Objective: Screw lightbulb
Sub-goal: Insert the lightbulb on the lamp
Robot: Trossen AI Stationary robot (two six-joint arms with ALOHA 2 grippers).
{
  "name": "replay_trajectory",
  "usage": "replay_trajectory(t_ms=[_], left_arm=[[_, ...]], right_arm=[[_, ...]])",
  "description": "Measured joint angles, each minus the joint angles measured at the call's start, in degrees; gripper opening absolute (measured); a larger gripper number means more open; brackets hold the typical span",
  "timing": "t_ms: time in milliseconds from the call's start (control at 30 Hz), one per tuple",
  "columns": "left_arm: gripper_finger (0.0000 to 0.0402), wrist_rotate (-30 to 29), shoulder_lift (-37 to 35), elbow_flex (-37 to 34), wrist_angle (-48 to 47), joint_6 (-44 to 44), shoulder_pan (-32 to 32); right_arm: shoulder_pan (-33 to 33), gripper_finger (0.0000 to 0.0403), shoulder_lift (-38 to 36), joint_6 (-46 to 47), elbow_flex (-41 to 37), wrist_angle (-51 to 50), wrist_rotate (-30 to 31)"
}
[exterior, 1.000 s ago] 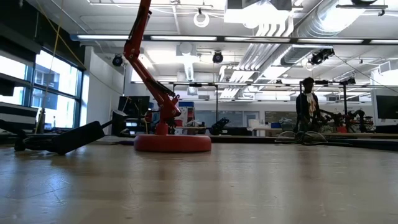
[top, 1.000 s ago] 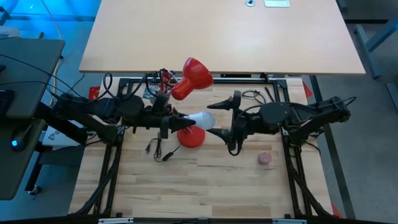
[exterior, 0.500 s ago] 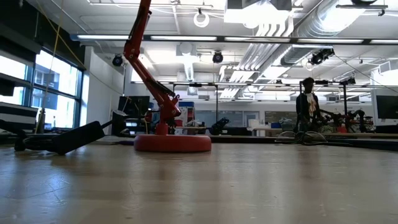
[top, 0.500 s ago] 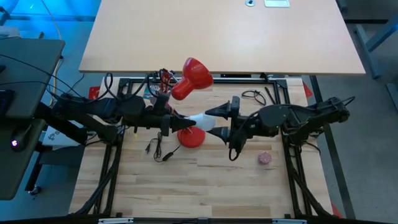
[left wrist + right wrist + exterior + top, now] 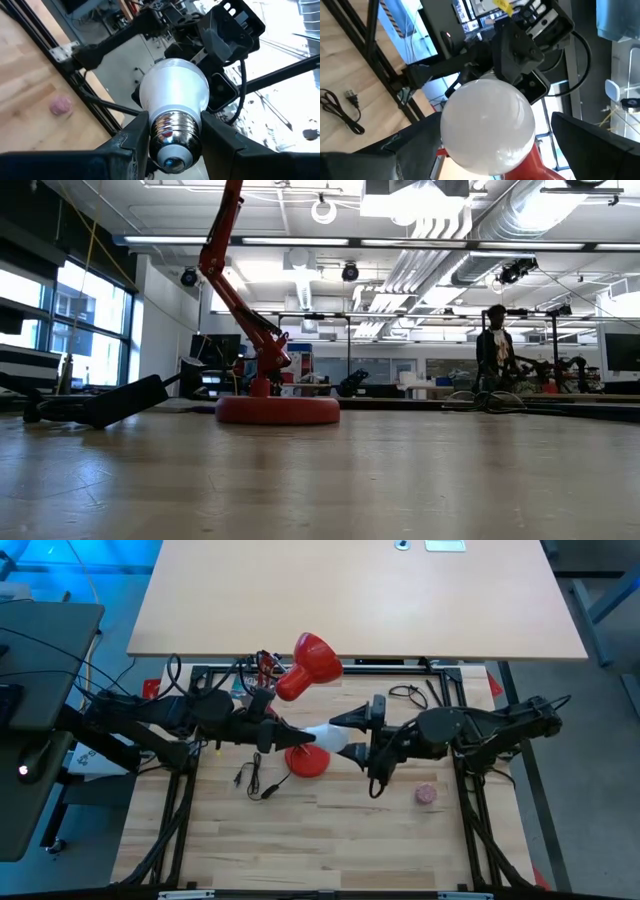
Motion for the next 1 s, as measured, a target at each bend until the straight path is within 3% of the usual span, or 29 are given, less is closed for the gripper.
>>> replay_trajectory(t_ms=[800,1000], left_arm=[[0.0128,8.8,0.0,0.0,2.2,-10.2,2.6],[0.0128,8.3,0.0,0.1,3.4,-10.2,3.1]], right_arm=[[0.0,0.0337,0.0,-2.4,0.0,2.0,-3.3],[0.0,0.0337,0.0,3.1,-0.1,3.4,-3.8]])
